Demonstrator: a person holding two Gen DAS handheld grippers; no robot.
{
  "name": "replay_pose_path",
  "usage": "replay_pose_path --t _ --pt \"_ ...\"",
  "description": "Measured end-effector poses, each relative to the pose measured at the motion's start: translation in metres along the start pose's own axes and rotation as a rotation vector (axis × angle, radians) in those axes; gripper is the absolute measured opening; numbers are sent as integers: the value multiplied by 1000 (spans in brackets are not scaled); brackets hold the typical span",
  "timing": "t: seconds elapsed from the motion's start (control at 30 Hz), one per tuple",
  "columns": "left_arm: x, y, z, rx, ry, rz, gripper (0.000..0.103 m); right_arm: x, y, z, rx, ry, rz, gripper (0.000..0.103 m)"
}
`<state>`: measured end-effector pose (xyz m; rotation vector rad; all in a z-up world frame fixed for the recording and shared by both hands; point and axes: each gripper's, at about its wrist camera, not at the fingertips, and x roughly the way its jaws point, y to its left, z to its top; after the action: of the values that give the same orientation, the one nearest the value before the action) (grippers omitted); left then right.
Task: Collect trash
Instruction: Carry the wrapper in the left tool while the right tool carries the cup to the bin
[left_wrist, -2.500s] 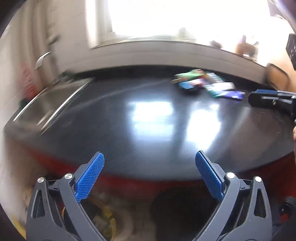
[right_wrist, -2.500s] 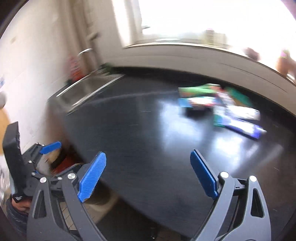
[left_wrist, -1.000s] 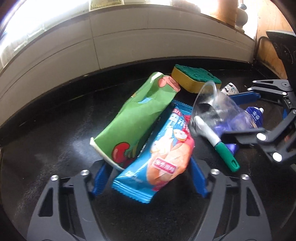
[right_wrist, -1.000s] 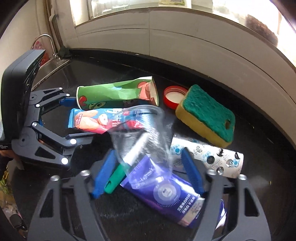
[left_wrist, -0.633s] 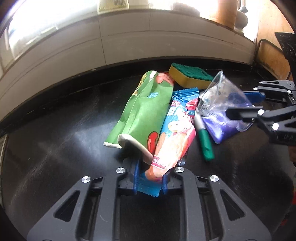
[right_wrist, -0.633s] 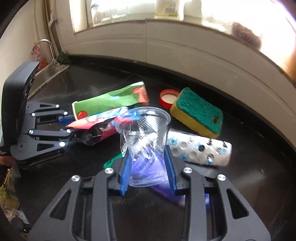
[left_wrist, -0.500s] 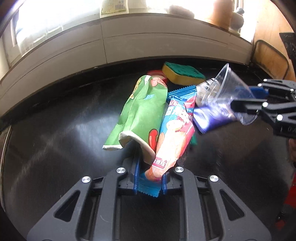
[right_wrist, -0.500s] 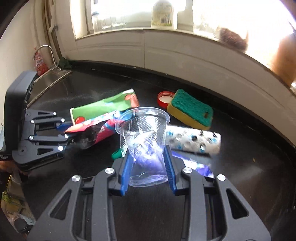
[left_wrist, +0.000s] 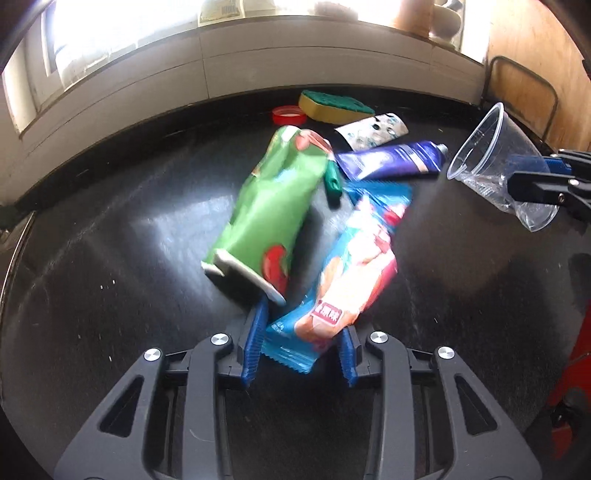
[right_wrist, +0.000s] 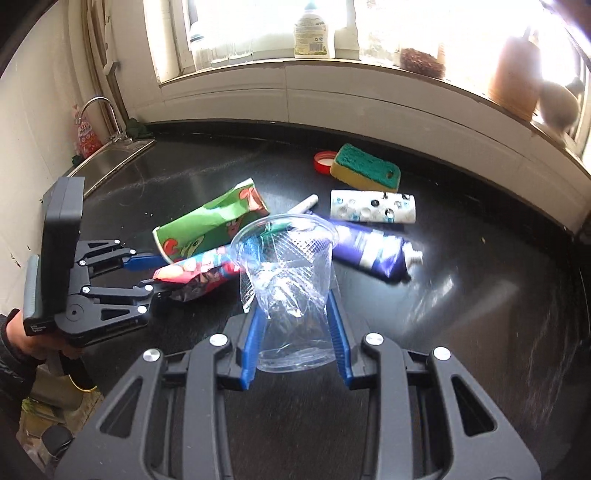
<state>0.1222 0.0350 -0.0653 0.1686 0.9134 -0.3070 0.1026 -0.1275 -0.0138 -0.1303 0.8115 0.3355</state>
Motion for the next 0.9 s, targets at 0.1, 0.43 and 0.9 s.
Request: replay_pose_path --t 0.1,0.43,0.9 --pt "-3 -7 -8 9 14 12 23 -7 0 -7 5 -3 -4 34" --pt "-34 -14 -23 10 -8 12 9 -24 5 -10 -7 -21 -7 34" --pt "-119 42 -61 -130 -101 142 8 -20 100 13 -117 -46 132 34"
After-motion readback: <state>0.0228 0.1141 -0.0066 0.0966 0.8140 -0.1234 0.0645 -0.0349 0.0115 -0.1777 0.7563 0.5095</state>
